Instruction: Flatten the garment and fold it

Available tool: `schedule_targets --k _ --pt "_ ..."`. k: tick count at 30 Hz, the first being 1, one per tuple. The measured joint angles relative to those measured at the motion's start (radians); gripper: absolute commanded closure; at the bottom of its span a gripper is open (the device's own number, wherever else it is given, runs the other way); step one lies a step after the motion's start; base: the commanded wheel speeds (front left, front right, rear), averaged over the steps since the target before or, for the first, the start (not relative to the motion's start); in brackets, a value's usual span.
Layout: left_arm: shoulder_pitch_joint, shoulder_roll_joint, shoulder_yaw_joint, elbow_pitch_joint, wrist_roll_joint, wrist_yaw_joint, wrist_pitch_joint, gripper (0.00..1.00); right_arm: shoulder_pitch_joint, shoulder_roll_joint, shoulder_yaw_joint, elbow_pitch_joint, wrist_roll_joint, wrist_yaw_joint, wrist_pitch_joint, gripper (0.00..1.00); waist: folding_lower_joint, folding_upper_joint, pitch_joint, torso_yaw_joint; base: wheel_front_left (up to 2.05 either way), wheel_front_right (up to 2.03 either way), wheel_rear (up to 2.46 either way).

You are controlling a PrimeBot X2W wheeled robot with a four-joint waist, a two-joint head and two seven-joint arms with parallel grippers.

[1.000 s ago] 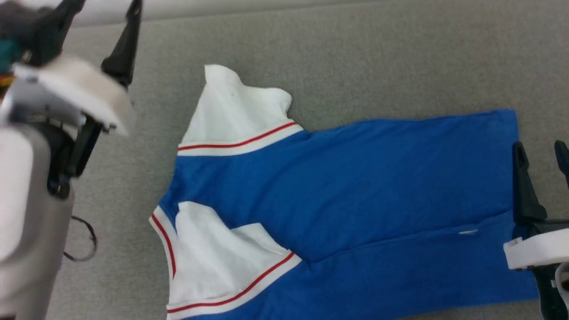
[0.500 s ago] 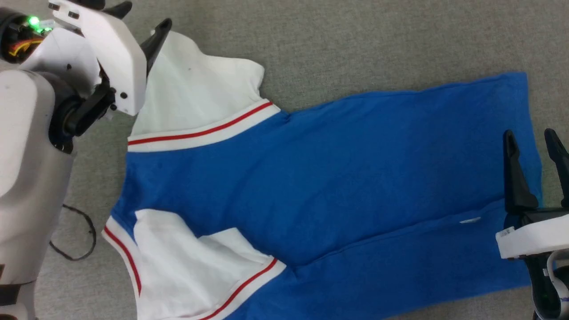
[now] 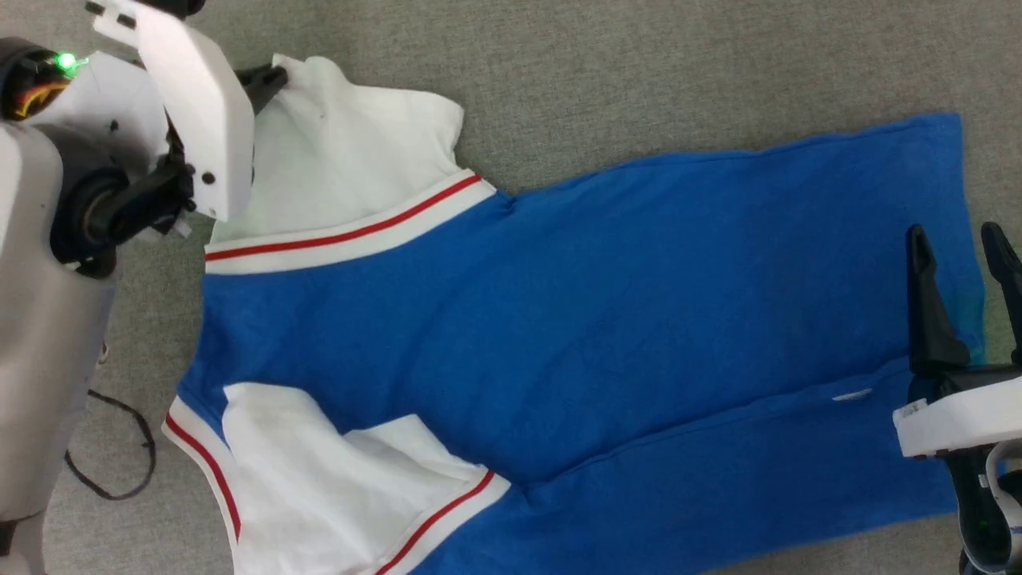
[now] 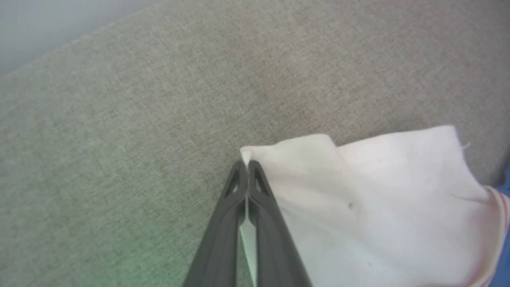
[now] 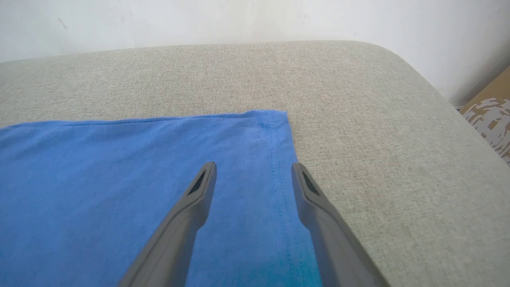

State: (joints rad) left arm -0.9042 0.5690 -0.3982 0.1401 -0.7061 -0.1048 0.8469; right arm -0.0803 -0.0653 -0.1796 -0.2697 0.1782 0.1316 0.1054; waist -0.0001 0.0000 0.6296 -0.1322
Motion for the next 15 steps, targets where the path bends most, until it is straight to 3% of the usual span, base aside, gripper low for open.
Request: schedule_targets --k 7,15 --pt "0.039 -0.027 0.033 0.007 -0.007 0.01 -0.119 1.0 -0.026 -0.018 0.013 -0.024 0.0 0.0 0.018 0.0 0.0001 0.0 -0.016 0.011 0.0 0.0 0.0" --pt "0.047 -0.042 0.054 0.01 -0.007 0.01 -0.233 1.0 -0.171 -0.114 -0.028 -0.037 0.077 0.0 0.141 0.0 0.0 0.0 -0.051 0.027 0.0 0.0 0.0"
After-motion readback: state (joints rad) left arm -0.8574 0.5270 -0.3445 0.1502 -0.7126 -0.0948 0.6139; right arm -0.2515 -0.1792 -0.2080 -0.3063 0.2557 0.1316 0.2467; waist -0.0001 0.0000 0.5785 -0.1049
